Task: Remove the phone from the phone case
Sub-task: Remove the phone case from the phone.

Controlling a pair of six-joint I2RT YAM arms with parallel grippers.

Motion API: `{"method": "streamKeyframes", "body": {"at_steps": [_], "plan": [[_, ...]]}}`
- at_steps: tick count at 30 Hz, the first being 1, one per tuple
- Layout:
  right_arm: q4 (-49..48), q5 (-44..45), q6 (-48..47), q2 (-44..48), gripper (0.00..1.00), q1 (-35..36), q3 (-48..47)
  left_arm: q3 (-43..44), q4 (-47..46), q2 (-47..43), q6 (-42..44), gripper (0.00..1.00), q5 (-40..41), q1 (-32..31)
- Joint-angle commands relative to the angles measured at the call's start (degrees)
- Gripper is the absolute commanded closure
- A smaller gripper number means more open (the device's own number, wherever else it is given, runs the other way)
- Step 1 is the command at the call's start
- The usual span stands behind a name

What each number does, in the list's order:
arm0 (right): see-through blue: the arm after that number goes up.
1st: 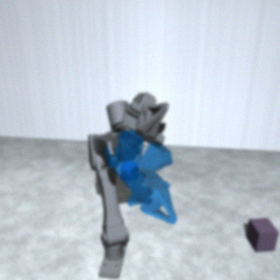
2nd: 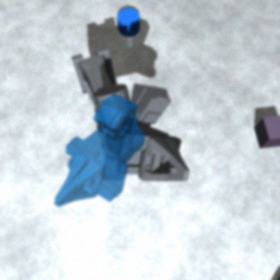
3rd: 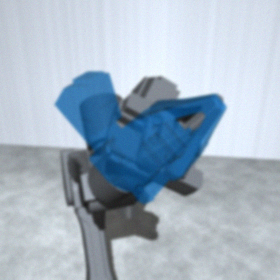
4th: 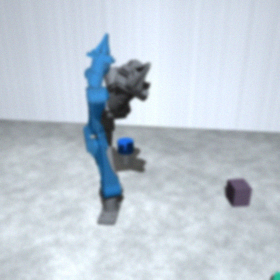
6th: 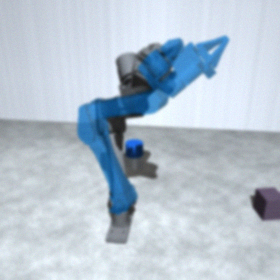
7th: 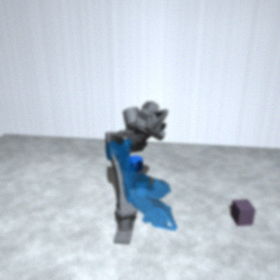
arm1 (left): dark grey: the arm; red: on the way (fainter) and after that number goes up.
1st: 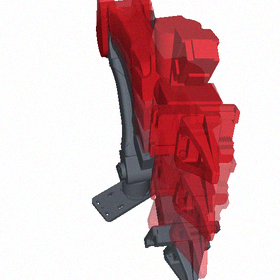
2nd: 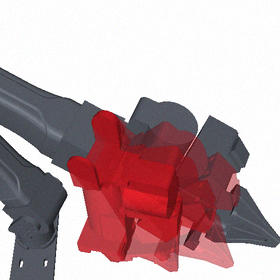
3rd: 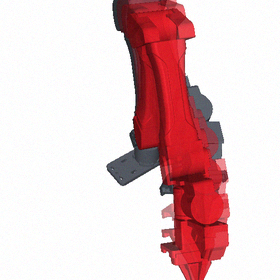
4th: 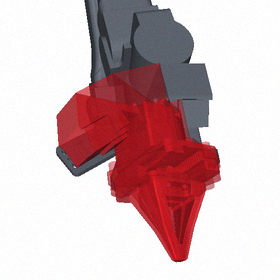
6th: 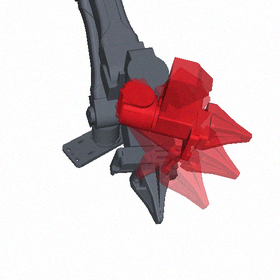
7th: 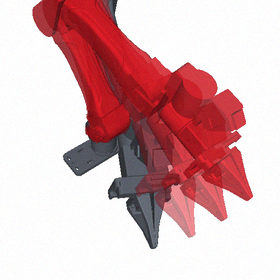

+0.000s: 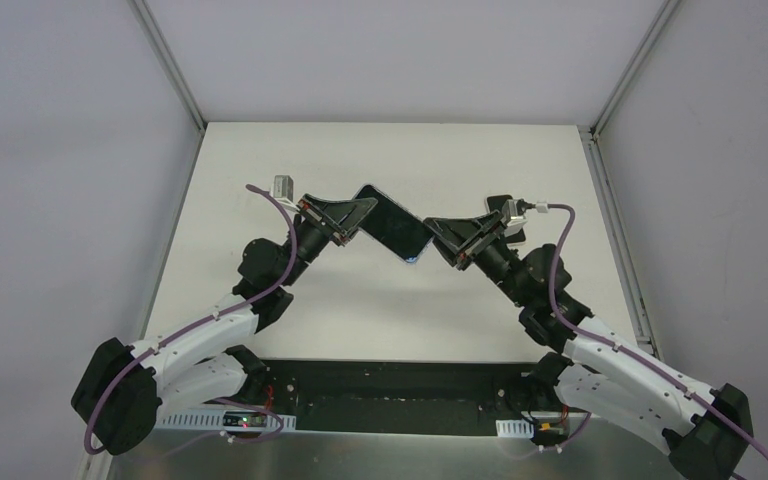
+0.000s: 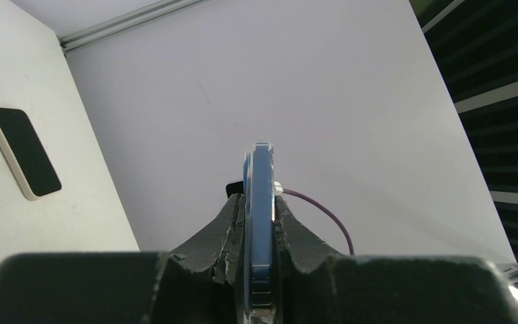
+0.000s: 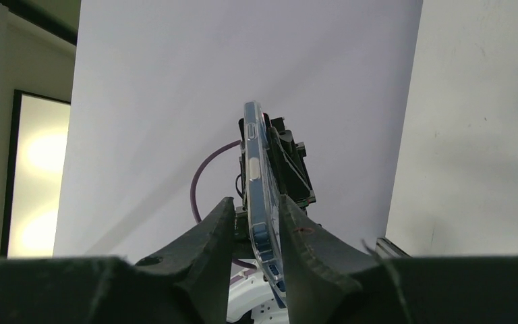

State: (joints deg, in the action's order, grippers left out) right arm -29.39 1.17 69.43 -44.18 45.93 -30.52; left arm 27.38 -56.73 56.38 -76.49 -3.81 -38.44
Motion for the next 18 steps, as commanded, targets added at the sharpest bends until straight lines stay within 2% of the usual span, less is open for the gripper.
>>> {"method": "streamKeyframes", "body": {"at_steps": [1,6,12,18], "plan": [[-7.4,1.3,2.7,-0.1,0.70,0.1,0.0,0.9,-5.6,-1.8,0.5,1.00,1.4,-0.2],[-11.8,1.8,3.7,-0.8,0.74,0.1,0.4,0.8,-5.6,-1.5,0.6,1.00,1.4,-0.3],[-22.3,3.0,5.8,-2.4,0.77,0.1,2.0,0.4,-5.5,-0.7,0.4,1.00,1.5,-0.5],[-34.0,2.0,11.3,-7.5,0.88,0.1,1.4,0.0,-5.6,0.5,0.5,1.00,1.5,-0.8]]}}
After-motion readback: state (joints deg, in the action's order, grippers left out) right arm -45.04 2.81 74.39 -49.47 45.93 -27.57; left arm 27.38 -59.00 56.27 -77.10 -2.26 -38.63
